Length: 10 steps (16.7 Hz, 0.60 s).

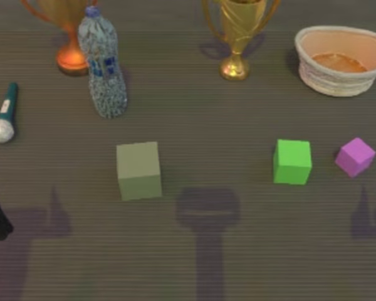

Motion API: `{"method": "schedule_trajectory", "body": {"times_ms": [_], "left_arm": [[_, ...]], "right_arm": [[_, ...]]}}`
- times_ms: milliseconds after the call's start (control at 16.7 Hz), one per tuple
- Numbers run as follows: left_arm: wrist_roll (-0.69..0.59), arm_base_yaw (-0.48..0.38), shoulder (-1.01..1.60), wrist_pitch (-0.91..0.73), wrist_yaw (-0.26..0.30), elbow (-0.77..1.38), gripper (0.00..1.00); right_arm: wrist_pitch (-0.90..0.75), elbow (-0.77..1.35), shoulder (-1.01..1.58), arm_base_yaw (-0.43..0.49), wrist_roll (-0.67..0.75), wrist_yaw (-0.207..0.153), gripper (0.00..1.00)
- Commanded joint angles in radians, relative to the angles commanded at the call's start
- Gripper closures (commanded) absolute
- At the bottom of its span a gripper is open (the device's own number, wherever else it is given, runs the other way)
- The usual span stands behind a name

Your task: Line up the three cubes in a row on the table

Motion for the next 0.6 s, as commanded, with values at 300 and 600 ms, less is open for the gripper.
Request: {"method": "schedule_trajectory", "body": {"times_ms": [300, 600], "left_arm": [[0.0, 0.0, 0.0, 0.0, 0.0, 0.0, 0.0], [0.0, 0.0, 0.0, 0.0, 0.0, 0.0, 0.0]], "right_arm": [[-0.041, 0.06, 0.062, 0.002, -0.017, 0.003, 0.0], [-0.221, 0.344, 0.376, 0.023, -0.094, 0.002, 0.0]]}}
